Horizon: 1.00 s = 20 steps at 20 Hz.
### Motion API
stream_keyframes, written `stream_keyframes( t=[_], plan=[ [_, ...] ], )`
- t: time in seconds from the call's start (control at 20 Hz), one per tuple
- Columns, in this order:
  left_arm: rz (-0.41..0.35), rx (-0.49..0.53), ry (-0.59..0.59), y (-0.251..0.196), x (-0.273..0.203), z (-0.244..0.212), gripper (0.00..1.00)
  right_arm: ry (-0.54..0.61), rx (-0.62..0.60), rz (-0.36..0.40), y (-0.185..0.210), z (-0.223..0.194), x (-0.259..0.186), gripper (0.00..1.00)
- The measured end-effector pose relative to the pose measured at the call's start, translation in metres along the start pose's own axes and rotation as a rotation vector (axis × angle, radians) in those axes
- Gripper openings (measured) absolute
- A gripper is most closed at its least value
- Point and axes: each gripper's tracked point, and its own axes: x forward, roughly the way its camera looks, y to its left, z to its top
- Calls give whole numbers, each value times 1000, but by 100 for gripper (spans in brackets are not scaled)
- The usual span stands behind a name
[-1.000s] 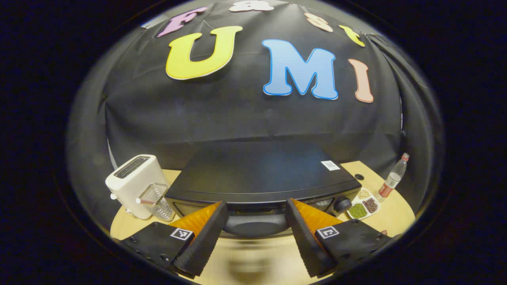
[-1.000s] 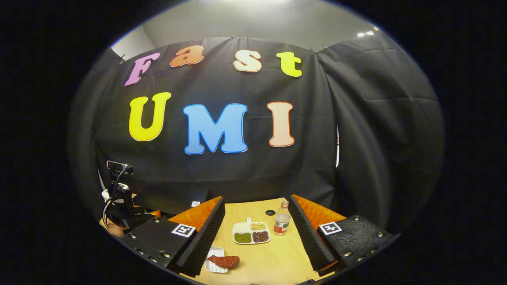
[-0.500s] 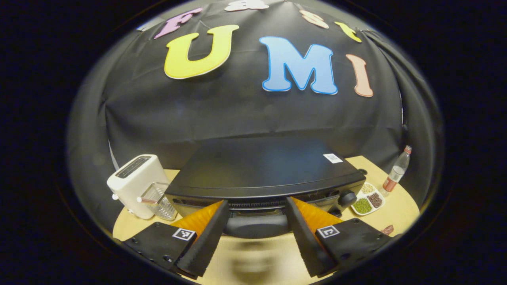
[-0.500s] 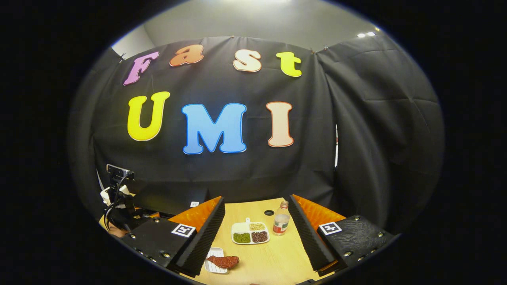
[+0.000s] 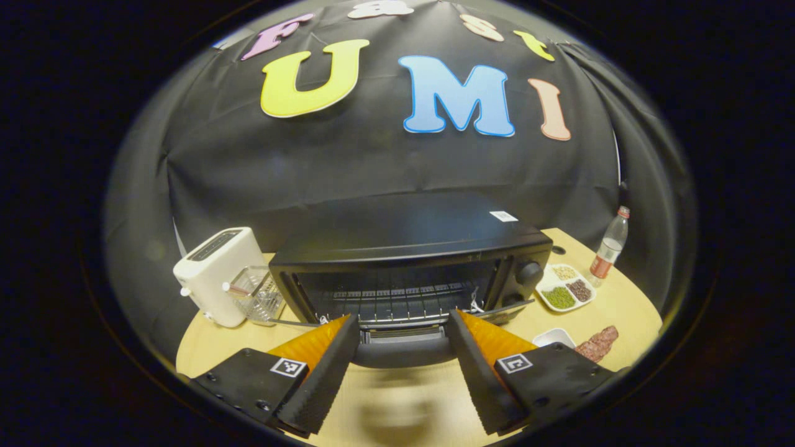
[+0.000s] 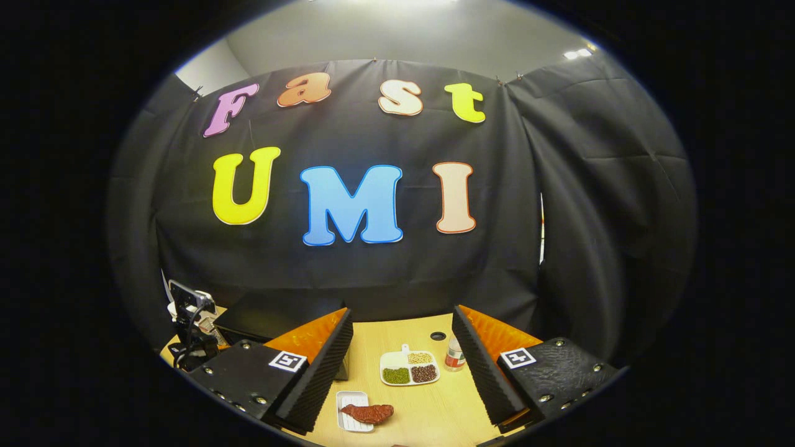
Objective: Open the electric oven with the left hand, put the food in, and close the electric oven.
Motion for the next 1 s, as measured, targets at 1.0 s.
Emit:
stream_keyframes(
  t=[1.0],
  plan=[
    [61, 66, 47, 8, -45, -65, 97, 156, -5, 145, -16, -47, 12, 98]
  ],
)
